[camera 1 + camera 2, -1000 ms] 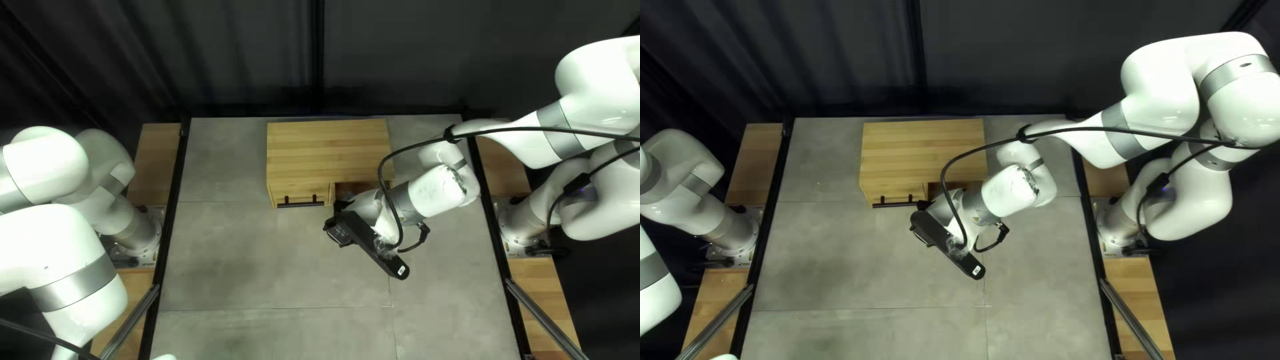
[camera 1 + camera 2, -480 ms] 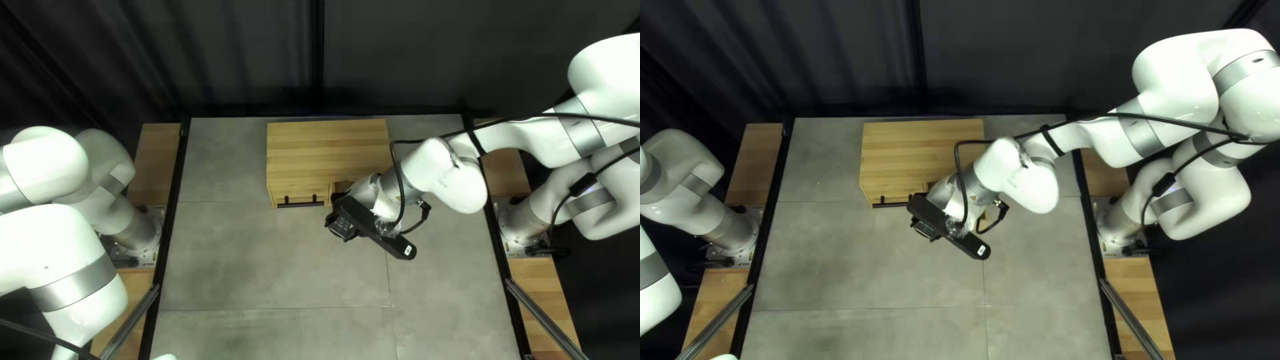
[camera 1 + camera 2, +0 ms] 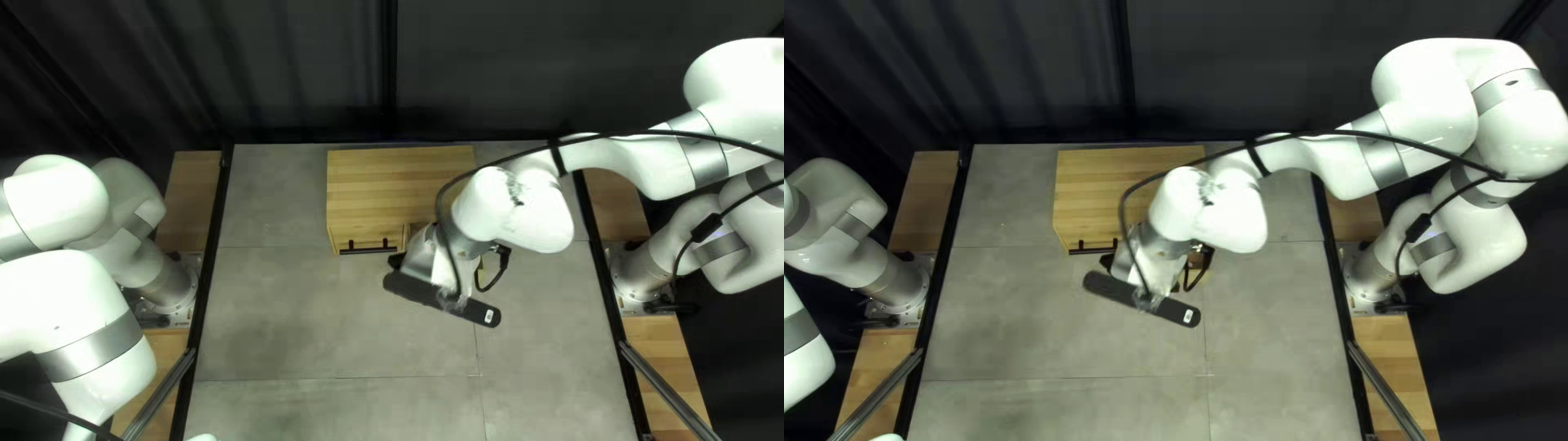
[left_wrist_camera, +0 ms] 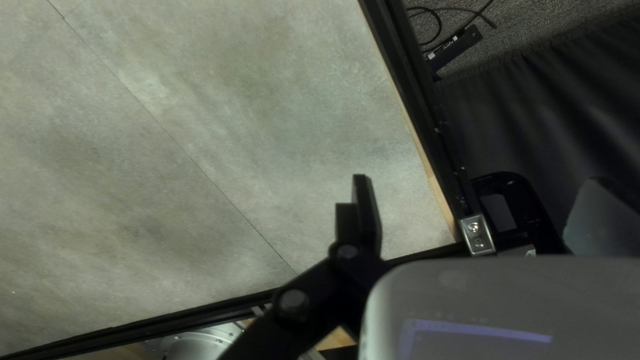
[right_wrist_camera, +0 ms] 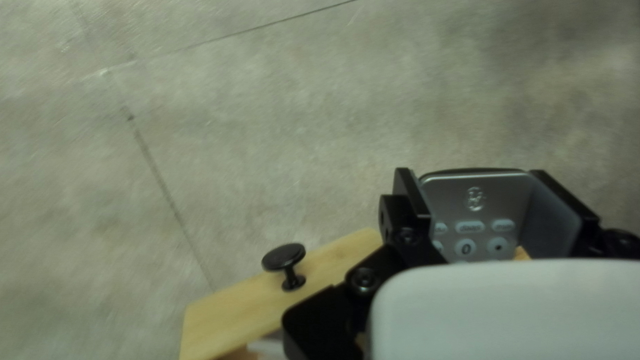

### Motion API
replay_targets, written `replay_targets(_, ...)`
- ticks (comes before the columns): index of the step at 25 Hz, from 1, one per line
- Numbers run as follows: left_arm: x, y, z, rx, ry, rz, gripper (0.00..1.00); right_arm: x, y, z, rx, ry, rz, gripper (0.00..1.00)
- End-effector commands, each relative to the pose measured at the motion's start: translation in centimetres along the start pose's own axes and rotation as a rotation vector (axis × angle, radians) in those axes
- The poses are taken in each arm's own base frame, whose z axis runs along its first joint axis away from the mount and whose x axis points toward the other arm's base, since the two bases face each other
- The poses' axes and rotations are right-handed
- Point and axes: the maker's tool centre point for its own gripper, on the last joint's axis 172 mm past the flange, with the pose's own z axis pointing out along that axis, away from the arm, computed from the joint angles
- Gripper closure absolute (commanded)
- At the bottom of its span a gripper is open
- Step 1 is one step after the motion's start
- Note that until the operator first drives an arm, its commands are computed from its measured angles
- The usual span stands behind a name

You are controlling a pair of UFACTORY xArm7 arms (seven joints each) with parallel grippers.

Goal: Open drawers and place objects into drawer and close

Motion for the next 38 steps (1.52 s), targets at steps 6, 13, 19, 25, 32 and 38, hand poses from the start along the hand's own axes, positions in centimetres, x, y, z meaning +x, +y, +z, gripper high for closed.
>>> replay_targets(6,0.0,0.0,0.0,0.000,0.000,0.000,0.00,0.7,-3.2,-1.0,0.051,0.019,-0.082,1.00)
replay_targets(13,0.0,0.0,0.0,0.000,0.000,0.000,0.00,0.7,-3.2,-1.0,0.051,0.019,-0.082,1.00)
replay_targets(19,0.0,0.0,0.0,0.000,0.000,0.000,0.00,0.7,-3.2,-1.0,0.051,0.019,-0.082,1.00)
replay_targets(25,0.0,0.0,0.0,0.000,0.000,0.000,0.00,0.7,-3.2,-1.0,0.051,0.019,-0.082,1.00)
replay_targets(32,0.0,0.0,0.0,0.000,0.000,0.000,0.00,0.7,-3.0,-1.9,0.035,0.017,-0.144,1.00)
replay_targets(38,0.0,0.0,0.0,0.000,0.000,0.000,0.00,-0.4,-2.8,-4.0,0.070,0.164,-0.256,1.00)
